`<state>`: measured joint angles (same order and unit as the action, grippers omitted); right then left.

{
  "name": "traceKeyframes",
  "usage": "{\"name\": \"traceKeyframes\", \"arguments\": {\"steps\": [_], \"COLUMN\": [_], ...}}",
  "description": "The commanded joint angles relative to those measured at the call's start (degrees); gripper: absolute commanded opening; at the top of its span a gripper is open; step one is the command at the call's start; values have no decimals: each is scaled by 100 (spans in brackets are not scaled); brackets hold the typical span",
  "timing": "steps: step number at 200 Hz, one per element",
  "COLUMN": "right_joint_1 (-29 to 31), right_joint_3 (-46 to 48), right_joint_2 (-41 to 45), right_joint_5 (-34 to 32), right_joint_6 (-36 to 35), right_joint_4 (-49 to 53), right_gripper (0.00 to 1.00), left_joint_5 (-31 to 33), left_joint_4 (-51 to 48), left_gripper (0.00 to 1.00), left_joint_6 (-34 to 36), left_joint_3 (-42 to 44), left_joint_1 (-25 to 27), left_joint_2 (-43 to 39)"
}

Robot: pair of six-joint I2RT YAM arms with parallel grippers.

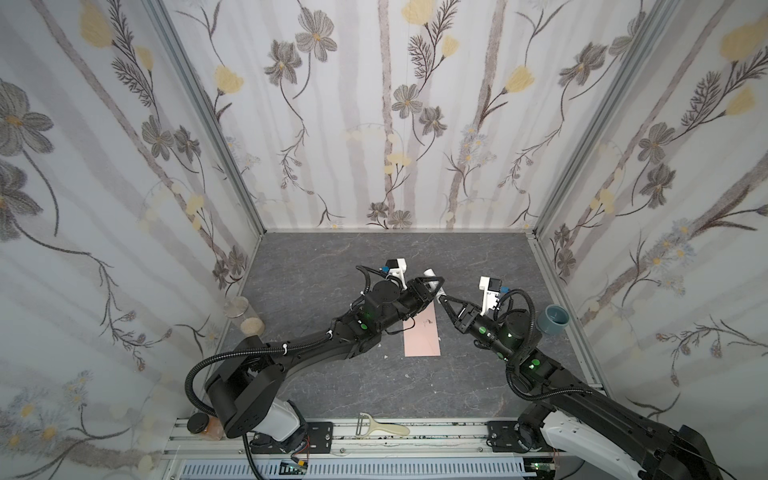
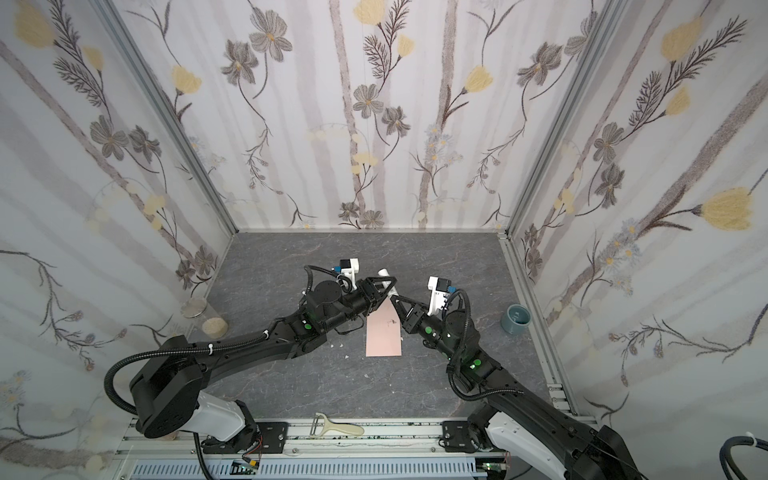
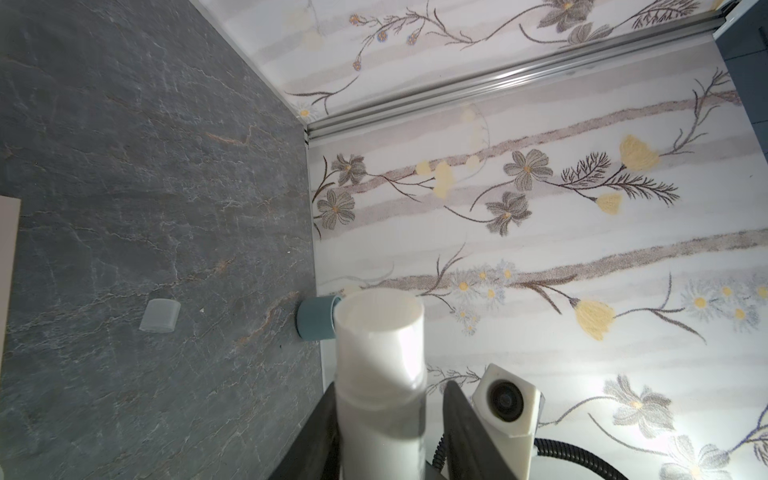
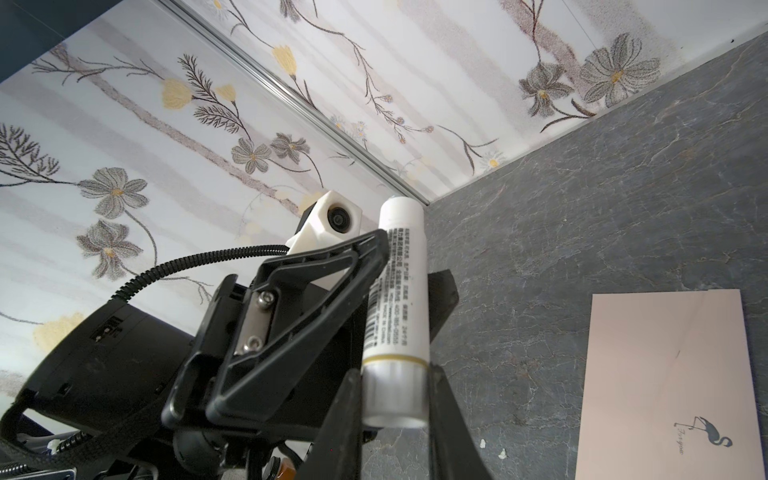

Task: Place the letter into the envelope and seal it

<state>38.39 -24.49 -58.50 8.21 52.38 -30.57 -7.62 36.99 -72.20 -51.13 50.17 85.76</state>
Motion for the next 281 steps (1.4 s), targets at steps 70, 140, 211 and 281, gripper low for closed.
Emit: {"name": "traceKeyframes", "arguments": {"steps": [70, 140, 211, 281], "right_joint_1": [-6, -5, 2, -609], "right_joint_3": [-125, -120, -141, -202], "right_joint_2": [-129, -121, -149, 1223], "right_joint_5": [58, 32, 102, -155], "right_joint_6": [-52, -70, -52, -493], "right_joint_4": [-41, -30, -46, 2033], "right_gripper": [10, 9, 15, 41], "left_joint_5": [-543, -506, -646, -2389], "left_joint_4": [101, 98, 100, 62], "left_gripper": [32, 32, 0, 0], "left_joint_6": [19, -12, 23, 639], "left_joint_3": [32, 193, 222, 291], "left_joint_1": [-77, -139, -190, -355], "left_joint_2": [33, -94, -59, 382]}}
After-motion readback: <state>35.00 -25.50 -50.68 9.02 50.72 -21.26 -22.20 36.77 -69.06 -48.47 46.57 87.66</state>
